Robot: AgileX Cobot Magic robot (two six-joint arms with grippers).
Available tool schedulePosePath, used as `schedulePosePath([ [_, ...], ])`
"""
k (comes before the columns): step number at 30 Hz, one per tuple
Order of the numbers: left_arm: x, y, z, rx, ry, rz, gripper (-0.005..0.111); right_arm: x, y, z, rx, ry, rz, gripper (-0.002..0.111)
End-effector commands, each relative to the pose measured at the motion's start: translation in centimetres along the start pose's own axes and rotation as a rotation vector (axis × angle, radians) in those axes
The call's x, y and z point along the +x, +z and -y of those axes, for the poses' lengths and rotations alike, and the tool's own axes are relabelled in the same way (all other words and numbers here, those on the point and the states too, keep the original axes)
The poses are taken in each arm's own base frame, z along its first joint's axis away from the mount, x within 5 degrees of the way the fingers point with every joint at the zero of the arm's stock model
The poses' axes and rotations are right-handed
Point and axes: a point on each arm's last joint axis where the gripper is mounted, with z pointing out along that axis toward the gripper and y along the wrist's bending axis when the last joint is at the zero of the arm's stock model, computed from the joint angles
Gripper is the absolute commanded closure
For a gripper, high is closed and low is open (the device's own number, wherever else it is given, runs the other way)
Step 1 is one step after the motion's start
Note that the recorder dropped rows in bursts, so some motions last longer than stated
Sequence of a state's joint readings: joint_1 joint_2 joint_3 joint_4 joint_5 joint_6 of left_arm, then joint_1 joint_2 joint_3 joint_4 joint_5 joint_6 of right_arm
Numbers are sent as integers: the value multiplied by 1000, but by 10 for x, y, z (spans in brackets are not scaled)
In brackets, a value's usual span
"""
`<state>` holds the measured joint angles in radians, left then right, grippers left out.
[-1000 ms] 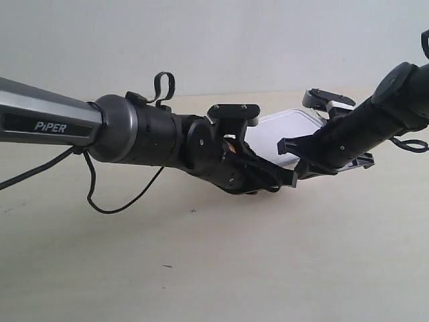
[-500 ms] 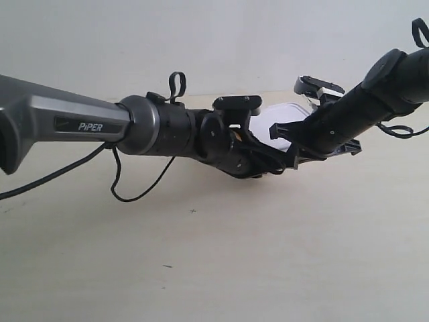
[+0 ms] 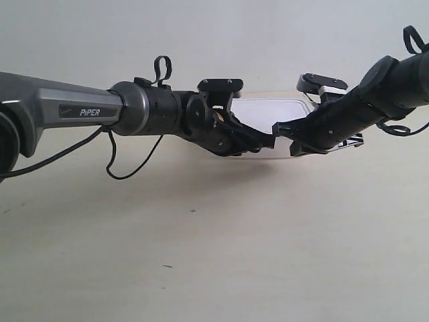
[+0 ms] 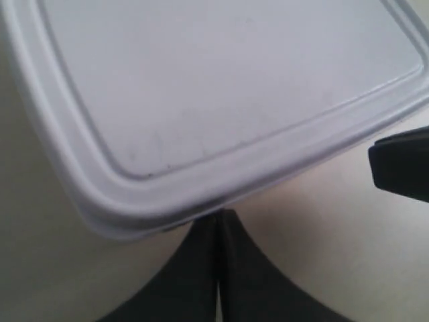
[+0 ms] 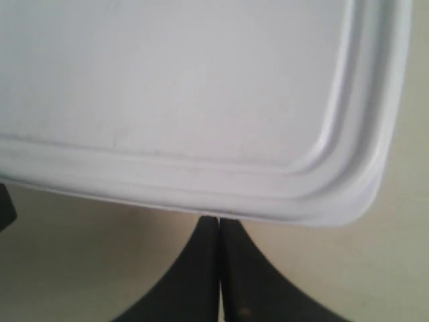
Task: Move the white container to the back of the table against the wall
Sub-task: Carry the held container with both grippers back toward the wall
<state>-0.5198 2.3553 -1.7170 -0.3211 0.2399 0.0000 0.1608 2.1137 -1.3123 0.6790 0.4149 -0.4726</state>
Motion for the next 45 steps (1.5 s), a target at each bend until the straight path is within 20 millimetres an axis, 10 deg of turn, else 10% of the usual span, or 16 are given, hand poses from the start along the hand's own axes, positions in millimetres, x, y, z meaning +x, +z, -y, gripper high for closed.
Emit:
schedulePosePath([
  [1, -7, -2, -4, -5, -2, 31, 107, -12, 1, 2, 10, -17, 42, 108],
  [45, -30, 24, -30, -34, -6, 191, 107, -58, 32, 4, 4, -21, 137, 108],
])
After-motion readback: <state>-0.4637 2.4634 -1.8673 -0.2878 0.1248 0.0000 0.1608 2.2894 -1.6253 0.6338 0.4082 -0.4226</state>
